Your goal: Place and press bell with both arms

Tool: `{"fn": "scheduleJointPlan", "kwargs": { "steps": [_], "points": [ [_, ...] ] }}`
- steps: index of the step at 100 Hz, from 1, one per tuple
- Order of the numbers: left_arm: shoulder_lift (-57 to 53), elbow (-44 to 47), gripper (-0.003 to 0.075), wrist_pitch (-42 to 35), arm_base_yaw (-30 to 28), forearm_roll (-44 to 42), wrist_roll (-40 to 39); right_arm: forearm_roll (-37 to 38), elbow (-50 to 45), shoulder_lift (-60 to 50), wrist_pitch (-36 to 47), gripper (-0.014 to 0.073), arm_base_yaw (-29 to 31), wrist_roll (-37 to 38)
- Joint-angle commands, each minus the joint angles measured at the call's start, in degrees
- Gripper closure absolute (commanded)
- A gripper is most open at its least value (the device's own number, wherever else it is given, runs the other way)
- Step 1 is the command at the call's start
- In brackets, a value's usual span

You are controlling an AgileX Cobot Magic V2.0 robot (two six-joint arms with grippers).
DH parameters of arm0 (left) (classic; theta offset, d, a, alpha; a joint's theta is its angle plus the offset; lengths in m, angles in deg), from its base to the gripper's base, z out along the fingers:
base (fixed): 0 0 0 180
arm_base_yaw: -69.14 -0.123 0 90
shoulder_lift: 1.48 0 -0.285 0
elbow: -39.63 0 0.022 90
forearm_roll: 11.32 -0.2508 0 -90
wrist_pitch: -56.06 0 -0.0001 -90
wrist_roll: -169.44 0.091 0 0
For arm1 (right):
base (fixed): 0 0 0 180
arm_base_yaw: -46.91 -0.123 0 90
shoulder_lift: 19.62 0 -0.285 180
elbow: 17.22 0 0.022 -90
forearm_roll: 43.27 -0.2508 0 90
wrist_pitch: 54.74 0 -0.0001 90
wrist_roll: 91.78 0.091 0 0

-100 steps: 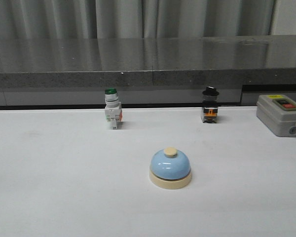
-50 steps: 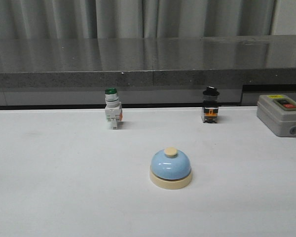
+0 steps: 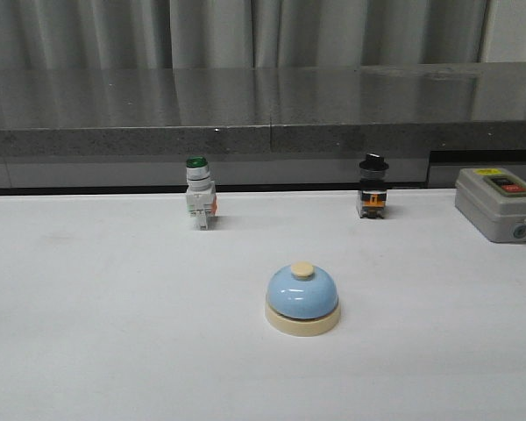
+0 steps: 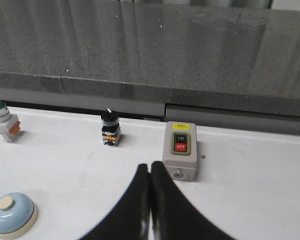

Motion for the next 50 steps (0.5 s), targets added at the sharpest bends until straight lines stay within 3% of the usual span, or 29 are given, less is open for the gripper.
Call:
{"fn": "scheduleJointPlan", "kwargs": {
  "steps": [1, 50],
  "points": [
    [-1.68, 2.44, 0.0741, -4.94, -0.09, 0.47, -0.49, 0.83, -1.17, -2.32, 7.26, 0.0654, 0.31, -0.08],
    [-1.68, 2.44, 0.0741, -4.94, -0.09, 0.47, -0.49, -4.10, -17.80, -22.72, 12.74, 0.0654, 3.80, -0.08]
  ]
}}
